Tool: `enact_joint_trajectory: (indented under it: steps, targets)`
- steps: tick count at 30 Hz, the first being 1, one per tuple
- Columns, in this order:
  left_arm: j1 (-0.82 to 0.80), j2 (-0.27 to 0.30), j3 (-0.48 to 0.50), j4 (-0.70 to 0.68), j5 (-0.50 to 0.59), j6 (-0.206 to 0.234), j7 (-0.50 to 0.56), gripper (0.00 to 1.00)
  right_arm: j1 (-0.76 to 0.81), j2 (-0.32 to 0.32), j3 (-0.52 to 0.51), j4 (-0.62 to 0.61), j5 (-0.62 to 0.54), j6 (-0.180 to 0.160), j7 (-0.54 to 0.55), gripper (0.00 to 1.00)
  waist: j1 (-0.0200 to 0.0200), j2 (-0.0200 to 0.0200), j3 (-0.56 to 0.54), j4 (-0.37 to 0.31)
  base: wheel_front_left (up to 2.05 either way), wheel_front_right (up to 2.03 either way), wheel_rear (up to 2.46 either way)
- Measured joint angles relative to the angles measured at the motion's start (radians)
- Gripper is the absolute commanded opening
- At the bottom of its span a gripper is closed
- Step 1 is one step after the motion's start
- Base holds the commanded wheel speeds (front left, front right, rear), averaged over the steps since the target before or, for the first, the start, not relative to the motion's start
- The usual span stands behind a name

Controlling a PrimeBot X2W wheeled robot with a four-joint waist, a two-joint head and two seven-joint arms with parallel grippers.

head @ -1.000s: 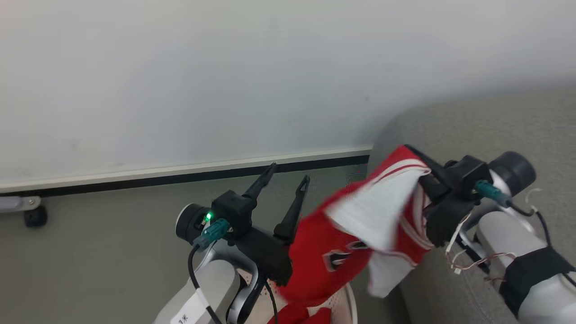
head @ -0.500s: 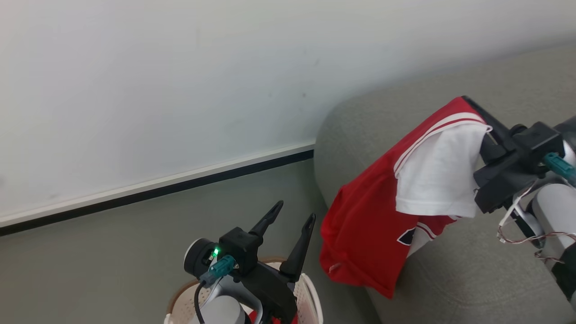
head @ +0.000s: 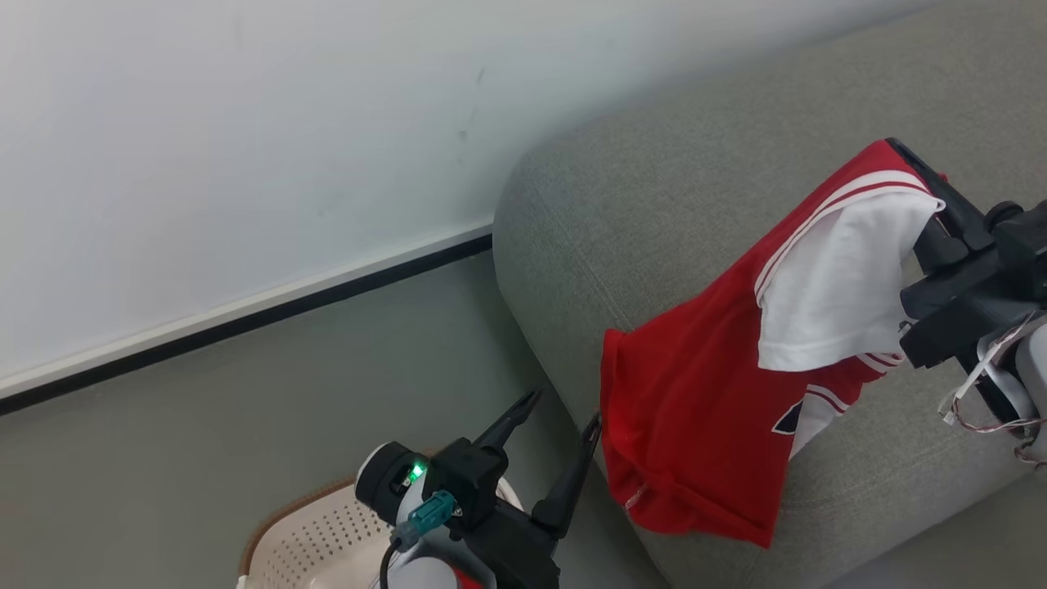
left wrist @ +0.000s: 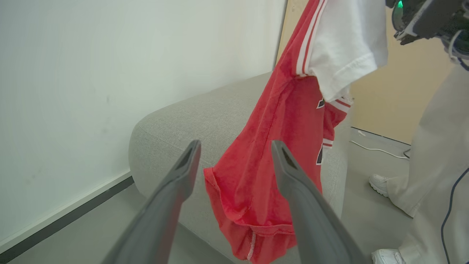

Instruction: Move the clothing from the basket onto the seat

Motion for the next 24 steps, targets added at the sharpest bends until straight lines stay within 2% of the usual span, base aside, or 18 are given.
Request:
enact_joint_trajectory:
  steps: [5, 12, 17, 21, 24]
  targets:
    - [-0.037, 0.002, -0.01, -0.017, 0.035, 0.0, 0.0, 1.0, -0.059, 0.009, -0.021, 0.001, 0.028, 0.01, 0.033, 0.0, 0.0, 0.0, 0.057, -0.005, 0.0, 0.0, 0.0]
    - [-0.096, 0.031, -0.014, -0.045, 0.066, 0.0, 0.015, 1.0, -0.332, 0.031, -0.112, 0.088, 0.092, 0.018, 0.091, 0.0, 0.0001, 0.0, 0.149, 0.006, 0.0, 0.0, 0.0]
    - [-0.122, 0.054, -0.019, -0.076, 0.096, -0.007, 0.028, 1.0, -0.515, 0.008, -0.171, 0.138, 0.094, 0.018, 0.124, 0.0, 0.0002, 0.0, 0.218, 0.025, 0.0, 0.0, 0.0]
    - [-0.152, 0.074, -0.015, -0.106, 0.109, -0.007, 0.037, 1.0, -0.652, -0.05, -0.209, 0.171, 0.089, 0.015, 0.145, 0.0, 0.0002, 0.0, 0.276, 0.045, 0.0, 0.0, 0.0]
    - [-0.178, 0.087, -0.008, -0.136, 0.119, -0.002, 0.04, 1.0, -0.72, -0.085, -0.231, 0.181, 0.081, -0.001, 0.156, 0.0, 0.0002, 0.0, 0.319, 0.059, 0.0, 0.0, 0.0]
